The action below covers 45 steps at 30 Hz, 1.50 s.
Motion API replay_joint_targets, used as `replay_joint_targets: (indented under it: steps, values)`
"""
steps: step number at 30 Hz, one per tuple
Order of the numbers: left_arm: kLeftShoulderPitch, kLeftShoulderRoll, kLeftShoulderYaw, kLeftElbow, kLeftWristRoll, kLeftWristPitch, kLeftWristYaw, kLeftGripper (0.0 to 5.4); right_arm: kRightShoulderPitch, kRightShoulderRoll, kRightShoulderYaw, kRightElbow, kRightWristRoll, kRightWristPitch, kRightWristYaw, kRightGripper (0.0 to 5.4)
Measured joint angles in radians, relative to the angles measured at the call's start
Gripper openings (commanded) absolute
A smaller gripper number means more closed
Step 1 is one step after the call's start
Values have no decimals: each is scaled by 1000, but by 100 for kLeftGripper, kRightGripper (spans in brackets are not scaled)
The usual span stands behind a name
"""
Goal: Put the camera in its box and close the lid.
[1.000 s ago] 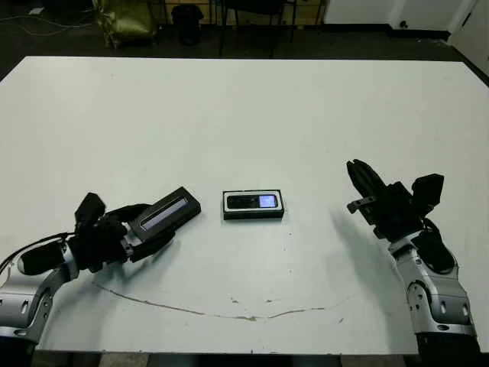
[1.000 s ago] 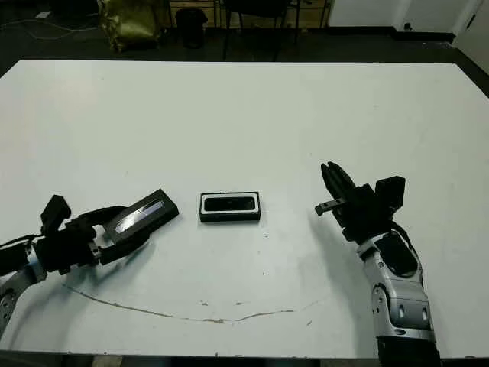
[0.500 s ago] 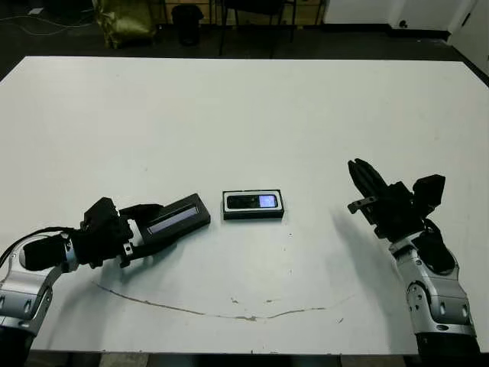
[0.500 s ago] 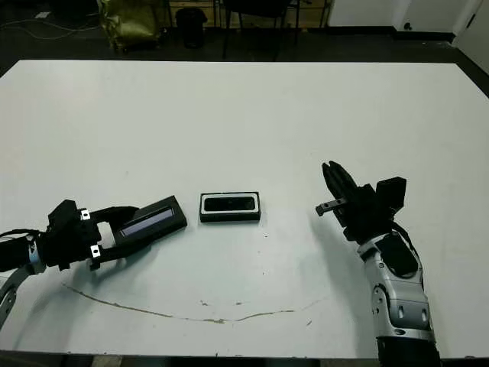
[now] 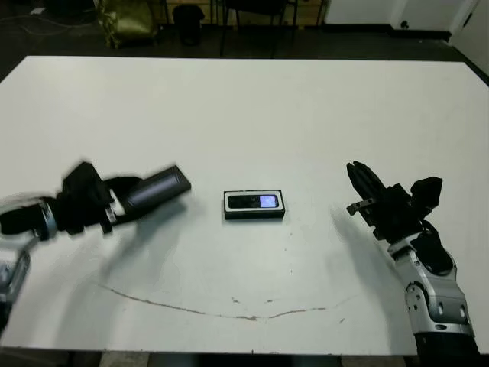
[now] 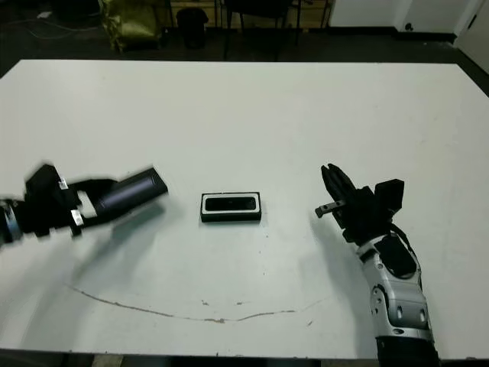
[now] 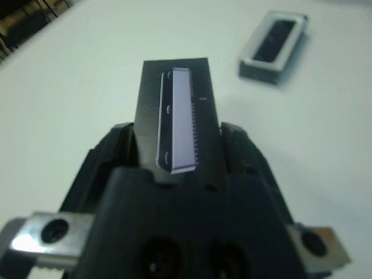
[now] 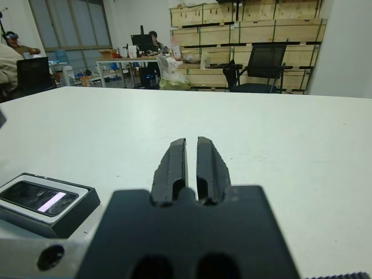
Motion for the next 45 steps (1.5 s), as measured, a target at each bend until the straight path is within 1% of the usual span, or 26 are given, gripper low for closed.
replay_joint_targets:
  steps: [3, 6, 12, 15, 18, 29, 34, 36, 39, 45]
  values:
    - [-131, -2, -48, 51, -1, -4, -95, 264, -1, 5, 2, 12, 0, -16, 4, 0]
    - [-214, -16, -87, 57, -26, 19, -183, 264, -2, 7, 4, 21, 0, -26, 6, 0]
    - [-279, -50, -161, -13, -56, 183, -242, 264, -1, 7, 11, 22, -14, -26, -2, 0]
    - [-286, -78, -184, -22, -70, 213, -260, 264, -1, 9, 12, 23, -14, -26, -2, 0]
    - [-286, -99, -209, -22, -70, 213, -273, 264, -1, 9, 12, 25, -16, -26, -6, 0]
    - [-268, -159, -232, -20, -70, 212, -260, 264, -1, 13, 13, 25, -9, -19, -5, 0]
    - [-241, -175, -232, -15, -66, 189, -231, 264, -2, 14, 13, 30, -7, -19, -3, 0]
    - [-241, -180, -232, -3, -59, 162, -217, 264, -2, 17, 13, 30, -6, -19, -6, 0]
    - [-244, -202, -234, 45, -44, 121, -212, 264, -2, 18, 13, 33, -6, -19, -6, 0]
    - [-267, -228, -242, 111, -20, 96, -211, 264, -2, 19, 14, 42, -10, -20, -7, 0]
